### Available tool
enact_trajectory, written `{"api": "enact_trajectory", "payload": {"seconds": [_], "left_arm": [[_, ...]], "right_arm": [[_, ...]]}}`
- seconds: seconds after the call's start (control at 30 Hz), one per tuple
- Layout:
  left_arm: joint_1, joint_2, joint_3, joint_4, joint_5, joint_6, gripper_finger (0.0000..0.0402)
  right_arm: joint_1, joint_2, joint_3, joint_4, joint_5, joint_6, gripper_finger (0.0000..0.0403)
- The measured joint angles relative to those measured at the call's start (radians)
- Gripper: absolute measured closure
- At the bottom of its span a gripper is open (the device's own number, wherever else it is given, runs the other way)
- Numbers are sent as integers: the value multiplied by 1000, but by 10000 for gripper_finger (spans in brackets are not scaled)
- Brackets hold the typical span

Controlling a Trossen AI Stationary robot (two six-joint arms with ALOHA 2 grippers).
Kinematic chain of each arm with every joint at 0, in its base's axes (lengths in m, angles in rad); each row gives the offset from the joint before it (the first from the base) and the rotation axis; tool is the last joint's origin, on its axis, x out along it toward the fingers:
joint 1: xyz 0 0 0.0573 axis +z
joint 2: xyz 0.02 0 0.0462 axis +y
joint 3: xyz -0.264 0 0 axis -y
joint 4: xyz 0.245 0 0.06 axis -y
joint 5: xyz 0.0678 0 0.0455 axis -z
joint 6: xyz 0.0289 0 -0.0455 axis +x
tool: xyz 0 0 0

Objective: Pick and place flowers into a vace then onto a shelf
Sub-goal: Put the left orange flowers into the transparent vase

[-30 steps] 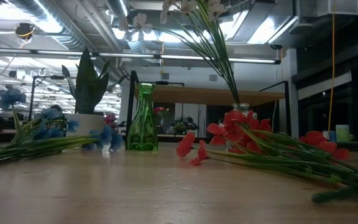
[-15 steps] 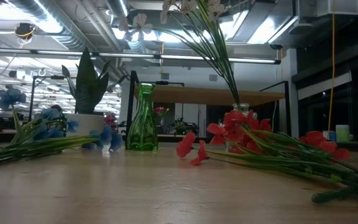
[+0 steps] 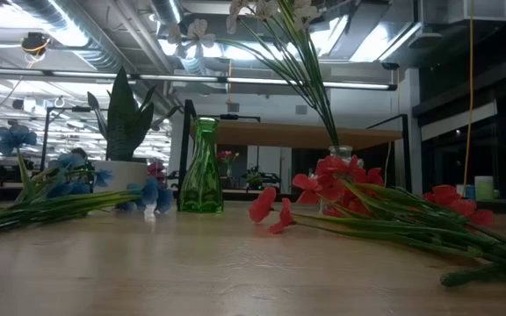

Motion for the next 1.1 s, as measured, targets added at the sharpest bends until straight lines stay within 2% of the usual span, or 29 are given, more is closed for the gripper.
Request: {"api": "enact_trajectory", "payload": {"seconds": [0.13,0.3,0.43,0.57,0.73,1.1], "left_arm": [[0,-83,-103,67,-12,-25,400],[1,-167,-200,120,6,-55,399],[4,-181,-251,183,7,-63,398],[4,-180,-271,186,8,-85,400],[5,-180,-286,188,8,-100,395],[5,-179,-286,189,8,-100,400]], "right_arm": [[-3,-37,-78,48,70,3,396],[-27,-33,-153,122,66,5,396],[-81,-32,-236,220,69,41,396],[-146,-32,-305,319,39,59,396],[-227,-32,-336,324,-73,160,396],[-271,46,-338,315,-110,239,396]]}}
